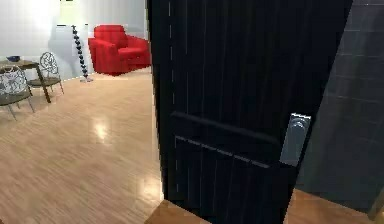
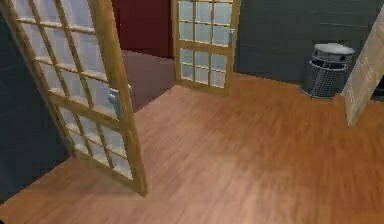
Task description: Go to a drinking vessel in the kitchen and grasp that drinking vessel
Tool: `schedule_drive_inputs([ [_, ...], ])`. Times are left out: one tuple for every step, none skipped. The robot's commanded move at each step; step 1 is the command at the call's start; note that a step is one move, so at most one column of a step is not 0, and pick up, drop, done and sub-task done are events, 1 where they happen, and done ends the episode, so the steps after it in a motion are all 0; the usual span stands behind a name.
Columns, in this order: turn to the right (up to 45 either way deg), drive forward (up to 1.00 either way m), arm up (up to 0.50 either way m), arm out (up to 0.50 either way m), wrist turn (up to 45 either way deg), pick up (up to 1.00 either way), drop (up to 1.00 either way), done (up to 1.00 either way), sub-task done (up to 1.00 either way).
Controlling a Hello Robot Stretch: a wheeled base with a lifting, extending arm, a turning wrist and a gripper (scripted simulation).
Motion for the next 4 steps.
schedule_drive_inputs([
  [45.0,0.00,0.00,0.00,0.0,0.00,0.00,0.00,0.00],
  [45.0,0.00,0.00,0.00,0.0,0.00,0.00,0.00,0.00],
  [45.0,0.00,0.00,0.00,0.0,0.00,0.00,0.00,0.00],
  [15.0,0.00,0.00,0.00,0.0,0.00,0.00,0.00,0.00],
])
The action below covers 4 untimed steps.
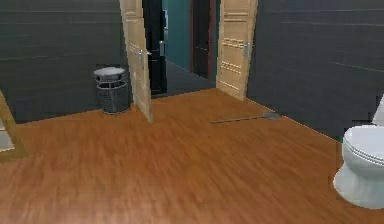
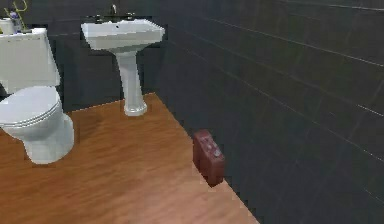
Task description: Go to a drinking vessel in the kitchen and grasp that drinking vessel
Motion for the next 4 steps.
schedule_drive_inputs([
  [0.0,1.00,0.00,0.00,0.0,0.00,0.00,0.00,0.00],
  [3.0,0.00,0.00,0.00,0.0,0.00,0.00,0.00,0.00],
  [0.0,1.00,0.00,0.00,0.0,0.00,0.00,0.00,0.00],
  [0.0,1.00,0.00,0.00,0.0,0.00,0.00,0.00,0.00],
])
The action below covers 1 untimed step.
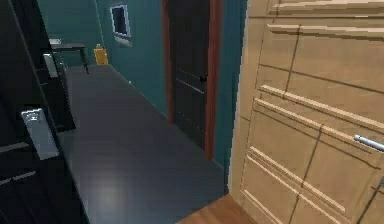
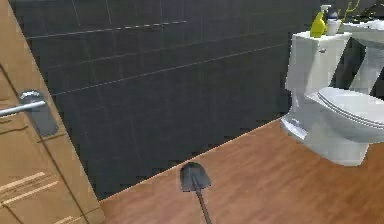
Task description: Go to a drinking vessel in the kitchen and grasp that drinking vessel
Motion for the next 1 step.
schedule_drive_inputs([
  [0.0,0.80,0.00,0.00,0.0,0.00,0.00,0.00,0.00],
])
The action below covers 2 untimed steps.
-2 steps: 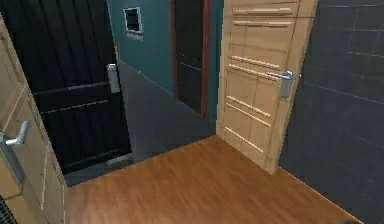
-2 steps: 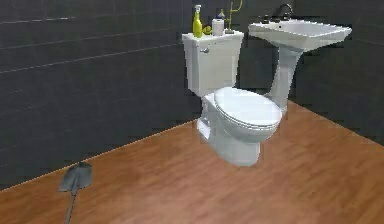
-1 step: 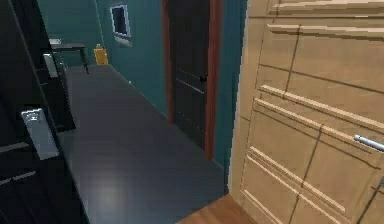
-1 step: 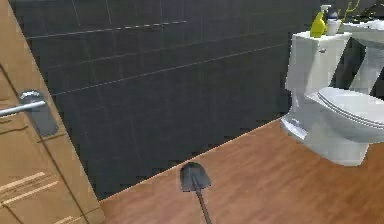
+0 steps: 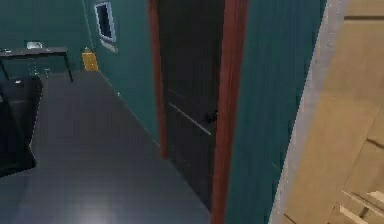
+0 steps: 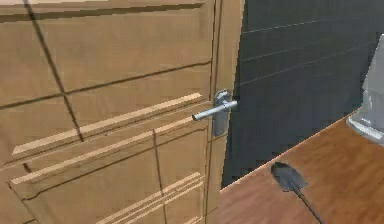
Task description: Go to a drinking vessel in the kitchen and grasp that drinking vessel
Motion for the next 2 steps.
schedule_drive_inputs([
  [-30.0,0.00,0.00,0.00,0.0,0.00,0.00,0.00,0.00],
  [0.0,0.75,0.00,0.00,0.0,0.00,0.00,0.00,0.00],
])
